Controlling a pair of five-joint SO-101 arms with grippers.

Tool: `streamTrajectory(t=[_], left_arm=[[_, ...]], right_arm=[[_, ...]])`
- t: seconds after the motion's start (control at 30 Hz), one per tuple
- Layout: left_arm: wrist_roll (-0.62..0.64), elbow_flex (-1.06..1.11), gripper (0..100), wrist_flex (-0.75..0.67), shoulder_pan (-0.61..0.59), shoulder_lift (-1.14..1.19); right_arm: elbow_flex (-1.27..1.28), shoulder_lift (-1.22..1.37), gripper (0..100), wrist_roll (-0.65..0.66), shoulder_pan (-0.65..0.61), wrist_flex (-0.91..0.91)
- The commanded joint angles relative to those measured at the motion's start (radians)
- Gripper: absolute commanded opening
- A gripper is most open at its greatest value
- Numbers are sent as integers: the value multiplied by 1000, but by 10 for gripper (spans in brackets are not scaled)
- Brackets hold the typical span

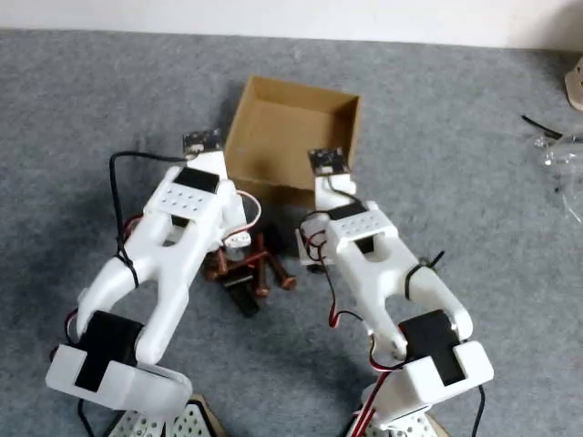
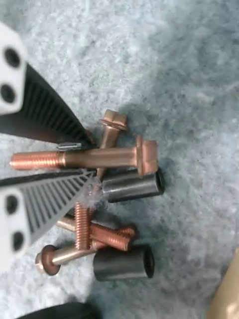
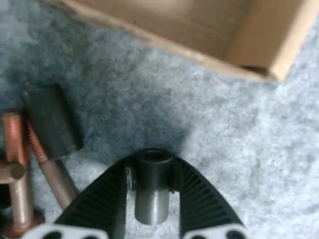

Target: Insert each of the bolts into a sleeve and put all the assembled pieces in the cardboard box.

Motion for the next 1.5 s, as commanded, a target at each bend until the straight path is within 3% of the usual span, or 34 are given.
streamTrajectory(t=[0.0, 0.17, 0.4, 0.5, 0.7, 0.9, 1.1, 1.3, 1.47], left_arm=[[-15, -8, 5, -43, -19, -50], [-176, -8, 5, -97, -19, -53], [-195, -15, 5, -123, -19, -73], [-204, -7, 5, -117, -19, -163], [-381, -5, 5, -64, -19, -424], [-393, 114, 5, -77, -13, -611], [-434, 277, 5, -218, -15, -786], [-483, 479, 5, -477, -19, -984], [-477, 558, 5, -560, -15, -1092]], right_arm=[[-18, -47, 4, -2, -4, -30], [-16, -54, 4, -2, -4, -30], [-4, -110, 4, -3, -2, -114], [71, -202, 4, -2, -2, -163], [252, -407, 4, -2, -13, -286], [380, -575, 4, 0, -36, -386], [526, -725, 4, 0, -87, -509], [638, -858, 4, 0, -170, -588], [682, -928, 4, 0, -176, -685]])
